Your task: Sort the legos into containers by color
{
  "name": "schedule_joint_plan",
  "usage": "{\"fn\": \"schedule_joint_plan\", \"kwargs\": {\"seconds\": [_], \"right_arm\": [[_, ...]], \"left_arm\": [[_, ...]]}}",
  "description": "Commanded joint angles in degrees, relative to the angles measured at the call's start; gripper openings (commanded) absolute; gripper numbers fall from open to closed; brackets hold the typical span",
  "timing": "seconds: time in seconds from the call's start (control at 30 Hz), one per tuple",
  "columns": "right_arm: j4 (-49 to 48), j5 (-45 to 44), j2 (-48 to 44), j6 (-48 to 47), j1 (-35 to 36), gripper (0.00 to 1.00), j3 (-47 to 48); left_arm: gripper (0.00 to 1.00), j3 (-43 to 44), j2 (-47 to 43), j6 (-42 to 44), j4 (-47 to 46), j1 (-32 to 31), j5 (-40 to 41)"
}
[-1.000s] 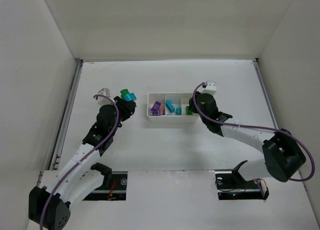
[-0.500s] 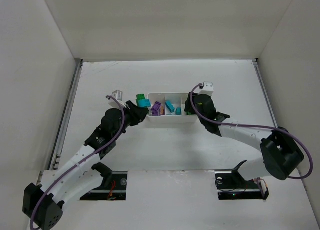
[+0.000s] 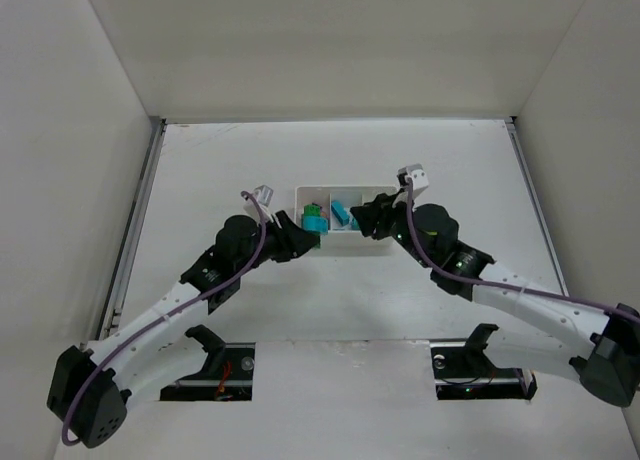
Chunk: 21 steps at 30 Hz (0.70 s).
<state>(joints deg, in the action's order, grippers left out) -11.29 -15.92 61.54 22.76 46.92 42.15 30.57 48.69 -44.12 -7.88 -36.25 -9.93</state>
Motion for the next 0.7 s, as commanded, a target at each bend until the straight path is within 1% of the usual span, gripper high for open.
{"fn": "schedule_joint_plan", "kwargs": {"seconds": [0.0,0.07,0.17,0.3,0.4,0.57,0.67], "right_arm": [[-2.3,10.4,-2.4,-5.2,3.2,0.48,-1.4],[-2.5,11.9,-2.8,-7.3,4.6,0.53,-1.7],[-2.6,13.5,-2.7,-9.4,6.8,0.6,-2.3],[-0.1,15.4,-2.8,-12.2,9.7,0.64,-2.2],[0.3,16.0,-3.4,-12.6,10.8,0.67,-2.4],[2.0,16.5,-3.7,-12.7,11.9,0.67,-3.0],[2.2,15.4,-2.8,-12.7,12.4,0.63,-3.3]], "left_arm": [[0.2,2.5,2.6,-3.5,-0.7,0.4,-12.4],[0.2,1.7,3.1,-5.2,-0.8,0.3,-15.4],[0.2,-0.2,2.2,-7.4,-1.1,-0.2,-17.4],[0.2,-2.0,0.4,-9.3,-2.0,-0.4,-20.2],[0.2,-2.4,0.2,-10.2,-2.4,-0.3,-24.7],[0.2,-4.4,-0.2,-11.2,-3.3,0.5,-27.9],[0.19,-5.3,-0.8,-11.8,-4.3,0.2,-28.7]]}}
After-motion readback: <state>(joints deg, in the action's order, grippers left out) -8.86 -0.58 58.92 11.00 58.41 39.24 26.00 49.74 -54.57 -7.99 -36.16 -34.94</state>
